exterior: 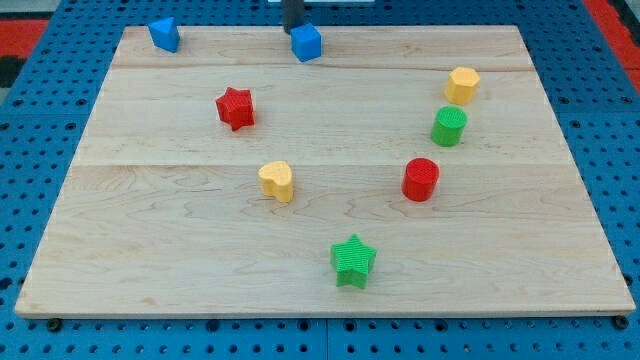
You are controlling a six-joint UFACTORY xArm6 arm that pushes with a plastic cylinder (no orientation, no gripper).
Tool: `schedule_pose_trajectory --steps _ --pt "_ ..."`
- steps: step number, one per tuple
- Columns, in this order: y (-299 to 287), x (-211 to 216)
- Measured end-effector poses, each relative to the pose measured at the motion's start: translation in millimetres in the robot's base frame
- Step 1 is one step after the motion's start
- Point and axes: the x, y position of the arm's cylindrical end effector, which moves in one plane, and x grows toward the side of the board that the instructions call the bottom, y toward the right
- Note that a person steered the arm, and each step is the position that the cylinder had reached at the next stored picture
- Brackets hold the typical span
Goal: Slide the blue cube slightly down
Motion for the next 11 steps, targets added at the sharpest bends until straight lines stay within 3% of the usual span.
schedule_pose_trajectory --steps 1,5,6,8,10,11 --pt "43.2 0.0" --pt "47.7 0.1" --pt "47.6 11.7" --pt "76.3 77.8" --pt "72.3 -2.0" --pt "57.3 19.5"
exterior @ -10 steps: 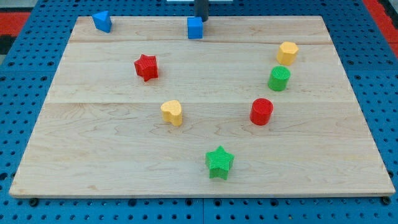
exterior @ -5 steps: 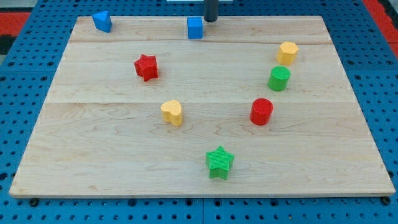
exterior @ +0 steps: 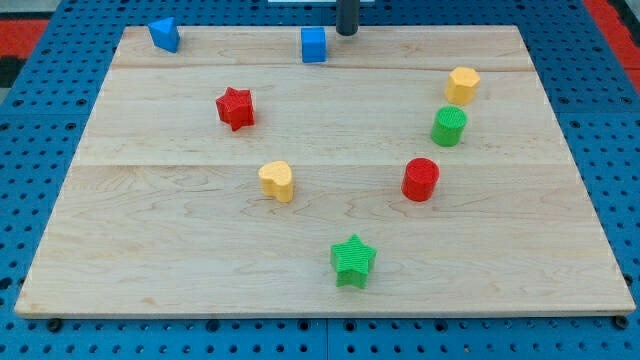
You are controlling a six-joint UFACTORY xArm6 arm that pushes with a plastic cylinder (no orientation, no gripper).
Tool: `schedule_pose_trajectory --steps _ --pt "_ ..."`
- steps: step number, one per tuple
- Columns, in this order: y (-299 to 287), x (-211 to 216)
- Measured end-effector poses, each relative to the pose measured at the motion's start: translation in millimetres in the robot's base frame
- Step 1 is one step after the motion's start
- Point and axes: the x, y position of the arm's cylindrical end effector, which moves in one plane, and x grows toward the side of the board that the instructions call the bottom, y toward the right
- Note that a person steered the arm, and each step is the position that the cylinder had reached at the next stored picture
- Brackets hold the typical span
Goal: Slide the blue cube slightly down
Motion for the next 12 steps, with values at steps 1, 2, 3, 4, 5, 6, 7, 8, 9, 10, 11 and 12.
schedule_pose_trajectory --steps 1,2,3,4,5,6,7,8,9,10,11,12 --pt "-18.0 17.4" --pt "2.6 -4.7" --pt "14.1 -16.7" --pt "10.9 -20.8" --pt "-10.8 -20.7" --pt "-54.4 -20.9" --pt "-42.8 3.6" --pt "-26.2 28.2" --pt "-62.0 24.1" --pt "-61.8 45.8" --pt "-36.7 87.6" --pt "-34.7 126.7"
